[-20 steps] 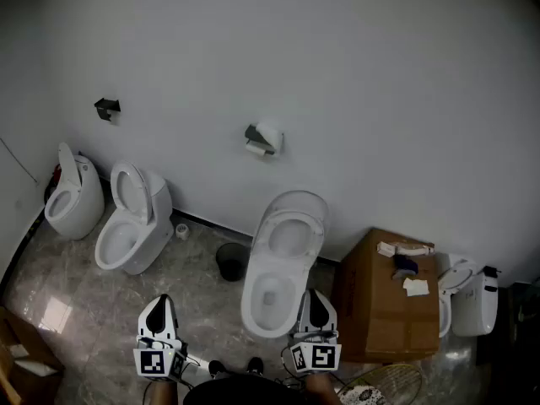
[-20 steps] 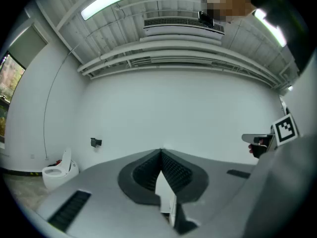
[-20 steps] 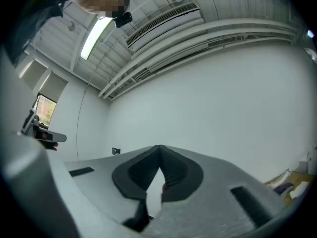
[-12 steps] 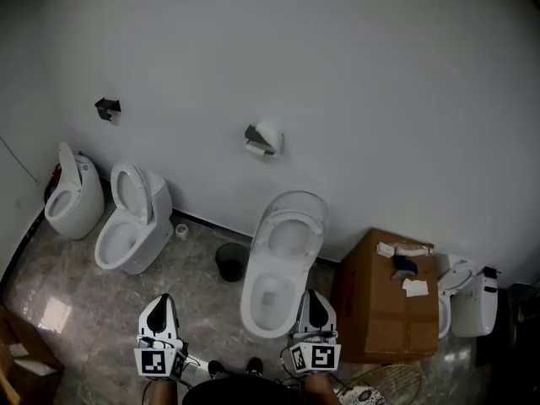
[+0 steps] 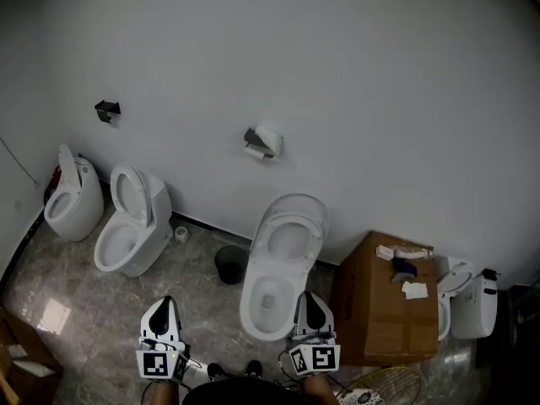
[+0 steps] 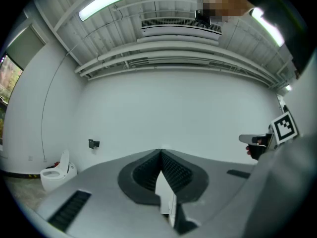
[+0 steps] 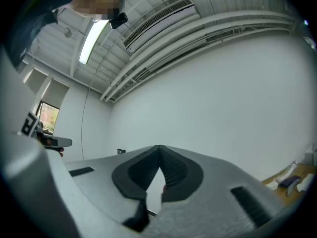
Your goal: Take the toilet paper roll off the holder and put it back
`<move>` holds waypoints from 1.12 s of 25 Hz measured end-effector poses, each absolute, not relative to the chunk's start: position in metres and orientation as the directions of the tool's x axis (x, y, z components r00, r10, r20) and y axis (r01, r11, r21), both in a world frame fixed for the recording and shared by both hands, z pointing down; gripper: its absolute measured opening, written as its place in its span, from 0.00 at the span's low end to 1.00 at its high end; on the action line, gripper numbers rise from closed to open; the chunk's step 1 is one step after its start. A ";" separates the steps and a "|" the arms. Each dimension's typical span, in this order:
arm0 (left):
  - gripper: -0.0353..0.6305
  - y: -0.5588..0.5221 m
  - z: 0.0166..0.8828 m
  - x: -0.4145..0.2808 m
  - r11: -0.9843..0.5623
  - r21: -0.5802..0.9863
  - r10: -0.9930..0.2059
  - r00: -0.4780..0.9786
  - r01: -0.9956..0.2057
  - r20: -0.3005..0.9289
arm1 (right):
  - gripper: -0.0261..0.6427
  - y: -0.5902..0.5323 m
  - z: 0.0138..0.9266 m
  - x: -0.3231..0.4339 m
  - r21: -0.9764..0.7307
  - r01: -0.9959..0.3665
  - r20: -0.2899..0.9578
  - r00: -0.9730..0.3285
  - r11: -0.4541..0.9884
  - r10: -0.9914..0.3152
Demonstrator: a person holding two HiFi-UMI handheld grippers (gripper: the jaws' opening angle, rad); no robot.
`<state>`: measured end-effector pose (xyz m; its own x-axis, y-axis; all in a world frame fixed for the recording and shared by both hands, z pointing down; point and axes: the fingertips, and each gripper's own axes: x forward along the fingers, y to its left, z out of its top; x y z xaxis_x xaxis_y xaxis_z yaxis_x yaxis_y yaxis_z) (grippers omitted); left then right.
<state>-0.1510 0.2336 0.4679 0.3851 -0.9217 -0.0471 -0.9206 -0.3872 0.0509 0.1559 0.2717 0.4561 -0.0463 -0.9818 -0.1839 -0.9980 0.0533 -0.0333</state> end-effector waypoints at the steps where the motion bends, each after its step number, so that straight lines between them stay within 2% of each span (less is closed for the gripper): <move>1: 0.06 0.233 0.467 -0.151 -0.388 0.049 -0.921 0.386 -0.920 -0.049 | 0.04 0.271 0.457 0.155 -0.028 -0.998 -0.180 -0.049 0.055 -0.983; 20: 0.06 0.231 0.467 -0.145 -0.394 0.040 -0.919 0.392 -0.918 -0.053 | 0.05 0.264 0.465 0.153 0.028 -0.997 -0.137 -0.073 0.070 -0.988; 24: 0.06 0.231 0.466 -0.145 -0.391 0.046 -0.920 0.388 -0.919 -0.052 | 0.15 0.262 0.473 0.151 0.026 -0.996 -0.132 -0.093 0.090 -0.987; 28: 0.06 0.230 0.466 -0.145 -0.385 0.046 -0.922 0.383 -0.922 -0.053 | 0.20 0.260 0.467 0.149 0.035 -0.995 -0.126 -0.093 0.089 -0.988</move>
